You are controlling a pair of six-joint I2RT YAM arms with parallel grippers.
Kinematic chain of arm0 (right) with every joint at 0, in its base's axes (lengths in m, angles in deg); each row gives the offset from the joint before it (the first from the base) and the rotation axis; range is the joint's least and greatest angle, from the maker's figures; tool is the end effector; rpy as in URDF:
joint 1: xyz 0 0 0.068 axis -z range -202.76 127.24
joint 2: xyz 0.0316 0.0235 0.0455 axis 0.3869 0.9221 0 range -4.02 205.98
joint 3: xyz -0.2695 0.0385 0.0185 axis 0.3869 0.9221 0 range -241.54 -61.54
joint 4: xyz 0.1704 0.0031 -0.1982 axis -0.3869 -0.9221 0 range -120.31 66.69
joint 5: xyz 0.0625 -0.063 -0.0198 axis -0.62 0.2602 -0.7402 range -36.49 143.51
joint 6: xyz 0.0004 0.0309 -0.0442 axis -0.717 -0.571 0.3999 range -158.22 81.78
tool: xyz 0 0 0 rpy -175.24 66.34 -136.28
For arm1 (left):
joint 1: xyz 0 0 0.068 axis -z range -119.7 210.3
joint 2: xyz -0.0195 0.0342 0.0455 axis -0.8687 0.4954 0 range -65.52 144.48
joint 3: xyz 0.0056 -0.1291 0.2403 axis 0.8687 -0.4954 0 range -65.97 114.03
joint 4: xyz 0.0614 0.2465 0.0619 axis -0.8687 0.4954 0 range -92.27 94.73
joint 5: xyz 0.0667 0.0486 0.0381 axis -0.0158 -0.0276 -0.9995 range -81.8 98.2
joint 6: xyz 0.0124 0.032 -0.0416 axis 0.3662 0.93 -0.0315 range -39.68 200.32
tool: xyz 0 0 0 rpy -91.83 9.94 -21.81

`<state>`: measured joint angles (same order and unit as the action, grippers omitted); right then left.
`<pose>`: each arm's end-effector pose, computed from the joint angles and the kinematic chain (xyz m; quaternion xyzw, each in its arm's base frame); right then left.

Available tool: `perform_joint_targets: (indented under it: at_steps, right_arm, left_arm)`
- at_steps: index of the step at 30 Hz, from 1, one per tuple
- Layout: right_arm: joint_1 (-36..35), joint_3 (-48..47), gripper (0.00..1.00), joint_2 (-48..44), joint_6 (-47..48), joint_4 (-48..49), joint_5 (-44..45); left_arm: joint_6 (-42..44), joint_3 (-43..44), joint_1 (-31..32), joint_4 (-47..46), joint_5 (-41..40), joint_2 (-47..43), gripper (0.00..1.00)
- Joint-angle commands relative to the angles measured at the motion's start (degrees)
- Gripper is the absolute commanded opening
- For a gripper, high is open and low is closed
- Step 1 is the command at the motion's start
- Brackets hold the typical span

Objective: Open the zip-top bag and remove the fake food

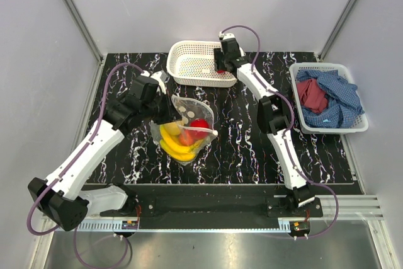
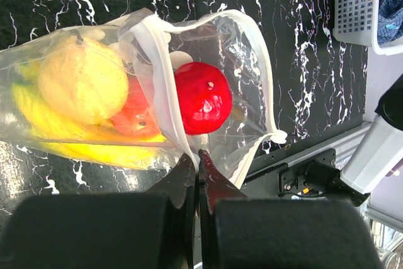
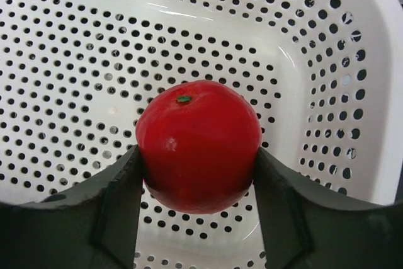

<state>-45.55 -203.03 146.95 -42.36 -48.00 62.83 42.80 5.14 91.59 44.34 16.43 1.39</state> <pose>0.5487 0.2243 0.1991 -0.1051 0.8753 0.0387 0.4705 0.2000 -0.1275 0.3604 -0.0207 0.9129 -0.2815 0.2949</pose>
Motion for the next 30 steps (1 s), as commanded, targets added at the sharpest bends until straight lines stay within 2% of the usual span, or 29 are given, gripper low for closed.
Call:
perform_joint_targets:
  at_steps: [1,3,4,5,8,12,15,20,26,30]
  right_arm:
    - [-0.33,-3.79,0.74,0.81,0.89,2.80,-1.49]
    - [-0.42,-5.02,0.83,0.46,0.98,1.75,-1.76]
    - [-0.33,-5.46,0.92,0.20,0.89,1.31,-2.63]
    - [-0.33,-5.81,0.97,-0.24,0.11,0.18,-3.25]
    - [-0.59,-8.71,1.00,-2.35,-3.14,-6.04,-4.05]
    - [-1.82,-8.89,1.00,-10.16,-8.59,-17.91,-4.23]
    - [-3.75,-3.90,1.00,-18.41,-12.20,-25.31,-7.38]
    - [-9.54,8.85,0.99,-33.34,-12.21,-32.87,-13.27]
    - [-18.68,23.00,0.97,-47.50,-12.56,-32.88,-17.31]
    - [-23.34,30.29,0.80,-52.44,-14.05,-29.03,-21.97]
  left_arm:
    - [-0.01,1.40,-0.26,-2.23,1.62,-0.82,0.00]
    - [-0.45,0.78,-0.17,-2.31,1.09,-1.61,0.00]
    - [-0.36,0.78,-0.17,-2.57,0.83,-1.70,0.00]
    - [-0.36,1.31,-0.26,-2.49,0.65,-1.79,0.00]
    - [-1.06,1.49,-0.26,-2.58,0.21,-2.49,0.00]
    - [-2.56,1.22,-0.26,-2.75,0.82,-2.75,0.00]
    - [-2.47,0.44,-0.26,-2.93,1.09,-3.28,0.00]
    - [-2.91,-0.88,-0.26,-3.45,2.05,-4.86,0.00]
    - [-2.30,-2.56,-0.35,-3.72,1.62,-6.62,0.00]
    - [-1.86,-2.56,-0.35,-4.07,1.88,-6.10,0.00]
